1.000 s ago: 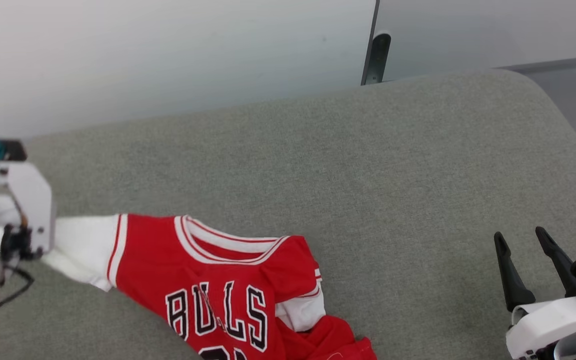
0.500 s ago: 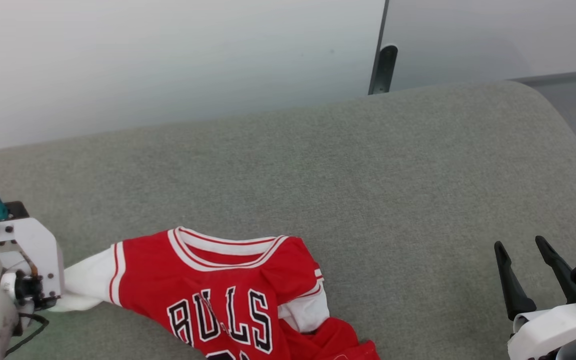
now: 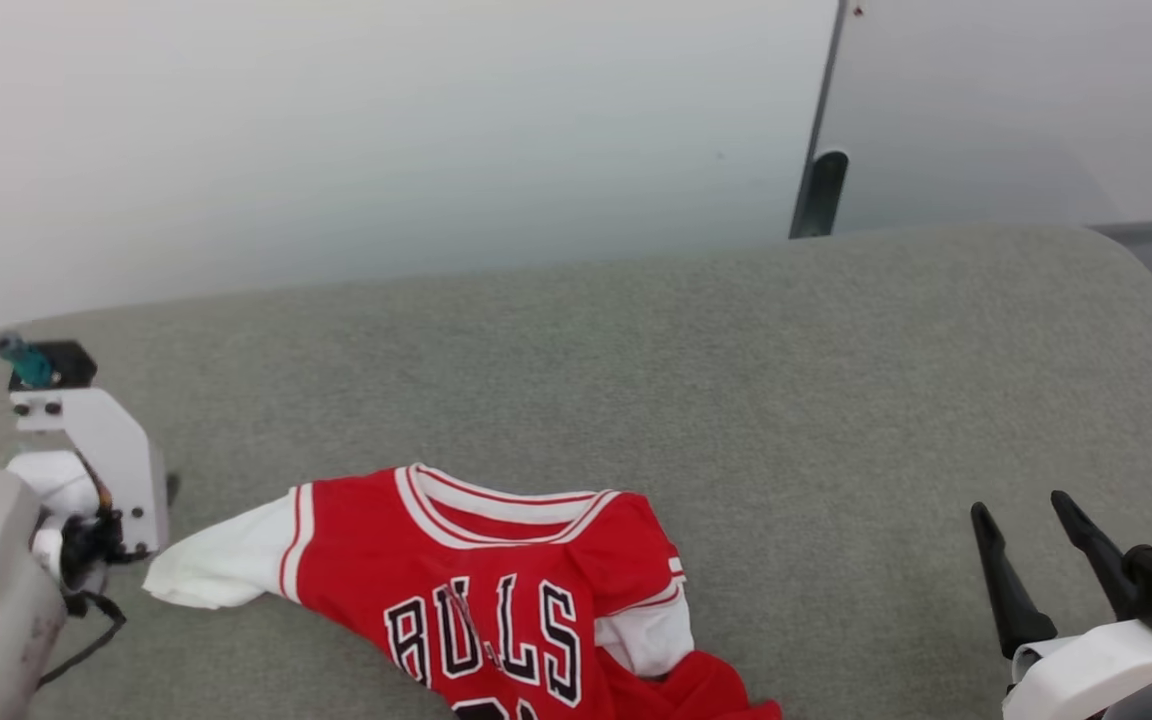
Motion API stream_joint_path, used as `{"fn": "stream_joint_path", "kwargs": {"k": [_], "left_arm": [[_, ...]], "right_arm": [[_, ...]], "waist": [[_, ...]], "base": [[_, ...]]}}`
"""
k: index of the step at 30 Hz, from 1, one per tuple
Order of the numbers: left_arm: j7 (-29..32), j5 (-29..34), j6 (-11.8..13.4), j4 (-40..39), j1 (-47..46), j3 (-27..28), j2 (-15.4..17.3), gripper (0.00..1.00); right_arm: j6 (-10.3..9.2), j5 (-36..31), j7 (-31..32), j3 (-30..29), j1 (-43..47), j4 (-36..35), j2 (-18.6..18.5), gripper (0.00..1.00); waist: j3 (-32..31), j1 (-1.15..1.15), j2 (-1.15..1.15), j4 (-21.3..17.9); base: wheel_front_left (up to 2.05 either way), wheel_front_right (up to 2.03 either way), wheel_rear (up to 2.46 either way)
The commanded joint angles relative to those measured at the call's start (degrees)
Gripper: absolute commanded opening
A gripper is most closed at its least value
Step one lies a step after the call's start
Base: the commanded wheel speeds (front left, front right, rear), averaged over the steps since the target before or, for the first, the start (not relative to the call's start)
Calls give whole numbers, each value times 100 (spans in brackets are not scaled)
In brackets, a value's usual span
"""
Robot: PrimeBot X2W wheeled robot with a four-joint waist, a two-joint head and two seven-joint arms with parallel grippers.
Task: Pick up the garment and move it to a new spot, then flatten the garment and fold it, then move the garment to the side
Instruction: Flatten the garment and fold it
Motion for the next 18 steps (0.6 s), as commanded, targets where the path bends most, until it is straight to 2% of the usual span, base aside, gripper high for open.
{"fn": "stream_joint_path", "kwargs": {"k": [1, 9, 13, 18], "left_arm": [[-159, -10, -45, -57, 119, 40, -10, 100], [-1747, 73, -379, -777, 644, 123, -175, 100], [-2488, 69, -412, -1064, 976, 202, -278, 100], [-3234, 89, -310, -1324, 1359, 309, -327, 100]], "right_arm": [[-2, 59, -36, 7, 37, 15, 11, 100], [-2, 130, -102, 82, 149, 153, 13, 100], [-2, 155, -129, 99, 161, 206, -14, 100], [-2, 187, -123, 95, 230, 256, -16, 100]], "waist": [[-95, 0, 0, 95], [-285, 0, 0, 339], [-363, 0, 0, 483], [-457, 0, 0, 664]], "base": [[0, 0, 0], [0, 0, 0], [0, 0, 0], [0, 0, 0]]}}
